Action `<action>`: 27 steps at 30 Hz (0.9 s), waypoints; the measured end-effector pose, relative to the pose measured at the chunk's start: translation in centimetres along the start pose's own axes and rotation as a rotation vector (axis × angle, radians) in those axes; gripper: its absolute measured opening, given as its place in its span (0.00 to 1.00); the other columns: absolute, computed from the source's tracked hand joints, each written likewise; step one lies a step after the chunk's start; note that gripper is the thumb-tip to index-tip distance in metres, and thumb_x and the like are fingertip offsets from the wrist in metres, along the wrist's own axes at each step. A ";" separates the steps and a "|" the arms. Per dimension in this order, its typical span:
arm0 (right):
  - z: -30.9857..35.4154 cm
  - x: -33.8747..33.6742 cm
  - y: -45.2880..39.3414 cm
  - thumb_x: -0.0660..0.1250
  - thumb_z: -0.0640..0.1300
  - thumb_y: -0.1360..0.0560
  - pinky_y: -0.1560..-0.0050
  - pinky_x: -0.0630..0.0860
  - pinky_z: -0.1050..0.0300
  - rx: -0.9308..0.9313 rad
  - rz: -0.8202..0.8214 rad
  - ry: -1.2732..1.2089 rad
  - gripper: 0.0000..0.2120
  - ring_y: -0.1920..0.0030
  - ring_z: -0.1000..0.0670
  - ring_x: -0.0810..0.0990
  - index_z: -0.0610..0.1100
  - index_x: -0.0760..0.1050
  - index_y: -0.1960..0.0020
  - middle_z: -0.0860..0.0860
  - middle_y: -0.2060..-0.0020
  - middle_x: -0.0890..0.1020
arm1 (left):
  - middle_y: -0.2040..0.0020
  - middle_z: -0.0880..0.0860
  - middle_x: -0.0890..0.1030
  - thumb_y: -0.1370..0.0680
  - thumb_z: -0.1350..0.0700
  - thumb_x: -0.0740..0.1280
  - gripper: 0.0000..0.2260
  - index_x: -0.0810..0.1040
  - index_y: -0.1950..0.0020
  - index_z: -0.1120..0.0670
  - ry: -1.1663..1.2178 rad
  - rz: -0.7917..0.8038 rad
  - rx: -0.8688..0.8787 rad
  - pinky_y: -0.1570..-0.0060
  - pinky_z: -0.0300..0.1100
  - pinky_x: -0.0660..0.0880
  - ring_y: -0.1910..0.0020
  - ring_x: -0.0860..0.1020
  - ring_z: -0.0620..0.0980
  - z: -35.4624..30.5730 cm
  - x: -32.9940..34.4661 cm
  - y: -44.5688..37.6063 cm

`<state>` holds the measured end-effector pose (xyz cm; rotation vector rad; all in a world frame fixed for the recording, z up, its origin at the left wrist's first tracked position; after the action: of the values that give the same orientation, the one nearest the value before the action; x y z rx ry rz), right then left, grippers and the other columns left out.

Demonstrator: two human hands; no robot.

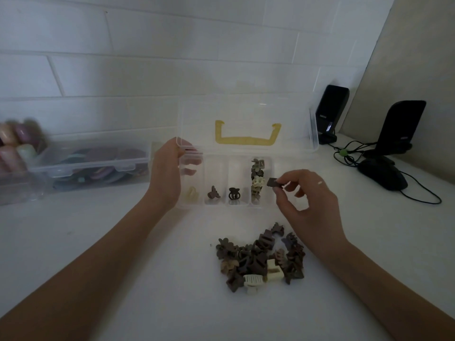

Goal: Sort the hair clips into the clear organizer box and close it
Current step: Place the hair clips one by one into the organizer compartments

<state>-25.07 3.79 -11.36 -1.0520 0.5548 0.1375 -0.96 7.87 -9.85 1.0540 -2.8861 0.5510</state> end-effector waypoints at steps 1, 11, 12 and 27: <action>0.1 0.1 0.0 0.65 0.44 0.27 0.57 0.69 0.71 -0.019 0.002 0.003 0.06 0.59 0.60 0.71 0.52 0.71 0.53 0.61 0.60 0.73 | 0.69 0.47 0.82 0.23 0.60 0.52 0.13 0.72 0.64 0.54 0.002 0.002 -0.004 0.67 0.41 0.73 0.70 0.77 0.45 0.0 0.0 0.0; -1.1 -0.8 -0.2 0.70 0.37 0.28 0.58 0.66 0.74 0.111 -0.064 0.020 0.11 0.58 0.65 0.71 0.51 0.72 0.55 0.65 0.61 0.72 | 0.71 0.46 0.80 0.23 0.62 0.52 0.13 0.72 0.64 0.55 -0.004 0.015 0.000 0.70 0.39 0.73 0.72 0.77 0.44 -0.4 -0.7 -0.3; -1.1 -0.7 -0.1 0.70 0.38 0.28 0.58 0.66 0.74 0.095 -0.061 0.025 0.11 0.58 0.66 0.70 0.51 0.72 0.55 0.66 0.62 0.72 | 0.71 0.46 0.80 0.23 0.62 0.52 0.13 0.72 0.64 0.55 -0.005 0.013 0.001 0.69 0.39 0.73 0.72 0.77 0.44 -0.4 -0.8 -0.3; 0.2 -0.8 -0.5 0.68 0.42 0.28 0.57 0.74 0.56 -0.281 0.139 0.097 0.03 0.59 0.50 0.77 0.42 0.79 0.57 0.50 0.58 0.81 | 0.72 0.45 0.80 0.24 0.63 0.52 0.12 0.71 0.64 0.56 -0.013 0.029 -0.013 0.70 0.38 0.73 0.72 0.77 0.43 -0.7 -0.4 0.0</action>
<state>-25.51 3.85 -10.44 -1.2976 0.7114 0.2939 -0.68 8.38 -9.27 1.0195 -2.9169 0.5273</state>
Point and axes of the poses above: each hand's wrist, its own y-axis away from the middle knuckle, its own x-axis out of the palm, z = x × y, the point moved 1 cm from there along -y, towards the middle knuckle
